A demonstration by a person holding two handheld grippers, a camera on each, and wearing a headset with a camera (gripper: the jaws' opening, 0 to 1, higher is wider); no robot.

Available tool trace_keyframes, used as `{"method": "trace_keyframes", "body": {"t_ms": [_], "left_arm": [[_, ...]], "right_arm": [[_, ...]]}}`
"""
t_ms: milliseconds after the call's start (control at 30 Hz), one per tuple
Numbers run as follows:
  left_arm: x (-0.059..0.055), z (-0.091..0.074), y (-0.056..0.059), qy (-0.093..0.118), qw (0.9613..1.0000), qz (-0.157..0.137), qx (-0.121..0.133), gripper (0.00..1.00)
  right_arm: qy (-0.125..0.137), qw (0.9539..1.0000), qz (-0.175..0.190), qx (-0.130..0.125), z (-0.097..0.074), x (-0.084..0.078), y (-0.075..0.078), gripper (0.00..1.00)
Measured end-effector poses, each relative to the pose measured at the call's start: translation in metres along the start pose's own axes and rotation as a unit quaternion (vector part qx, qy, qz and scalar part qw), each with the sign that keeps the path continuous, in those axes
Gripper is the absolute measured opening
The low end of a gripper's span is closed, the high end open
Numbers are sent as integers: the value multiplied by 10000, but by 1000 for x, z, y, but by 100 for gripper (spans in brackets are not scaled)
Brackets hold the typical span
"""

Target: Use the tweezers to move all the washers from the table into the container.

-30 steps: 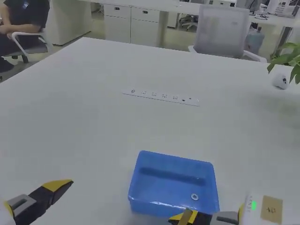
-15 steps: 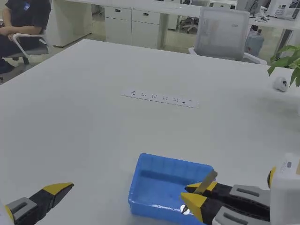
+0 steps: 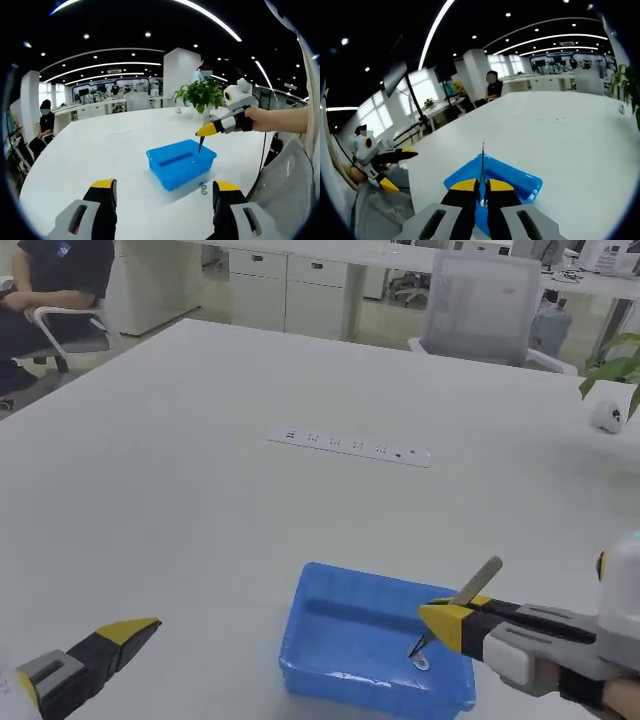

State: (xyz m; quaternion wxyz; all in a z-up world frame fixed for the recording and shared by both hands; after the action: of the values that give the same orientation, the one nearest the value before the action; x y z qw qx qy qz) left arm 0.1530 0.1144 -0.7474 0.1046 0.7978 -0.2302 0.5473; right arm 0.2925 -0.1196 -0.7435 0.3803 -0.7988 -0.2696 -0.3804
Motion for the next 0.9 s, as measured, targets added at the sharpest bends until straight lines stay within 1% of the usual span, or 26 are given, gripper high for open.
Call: {"method": "trace_keyframes", "body": {"t_ms": [167, 233, 300, 433, 600, 733, 900], "left_arm": [[0, 0, -1, 51, 10000, -59, 3, 84], [0, -1, -3, 30, 9999, -12, 119, 87], [0, -1, -2, 69, 9999, -150, 27, 88], [1, -1, -3, 116, 9998, -142, 60, 90], [2, -1, -2, 154, 9997, -173, 26, 91], [6, -2, -1, 290, 9992, -263, 2, 92], [6, -2, 0, 258, 9993, -268, -33, 92]], "right_arm": [[-215, 9998, -48, -18, 14, -1, 9, 3], [-299, 9995, -86, 0, 19, -1, 11, 3], [-364, 9993, -124, 17, 25, -1, 12, 3], [-446, 9989, -160, 39, 32, -2, 15, 3], [-566, 9982, -175, 29, 37, -5, 19, 3], [-656, 9977, -179, 20, 39, -9, 22, 3], [-734, 9971, -188, 16, 41, -12, 24, 3]]}}
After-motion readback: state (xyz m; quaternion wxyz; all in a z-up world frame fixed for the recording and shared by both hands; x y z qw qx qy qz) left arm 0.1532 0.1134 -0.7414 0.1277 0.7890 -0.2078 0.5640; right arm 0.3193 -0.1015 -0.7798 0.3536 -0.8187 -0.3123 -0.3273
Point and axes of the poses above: the centre of the closed fingertips' face, and the gripper's own axes: z roughly forward along the fingers, y roughly to its right, x roughly out of its top, the point moved 8 cm from there along -z, roughly backward along the fingers, and after that the axes turned 6 degrees about z, right-handed, at the moved point
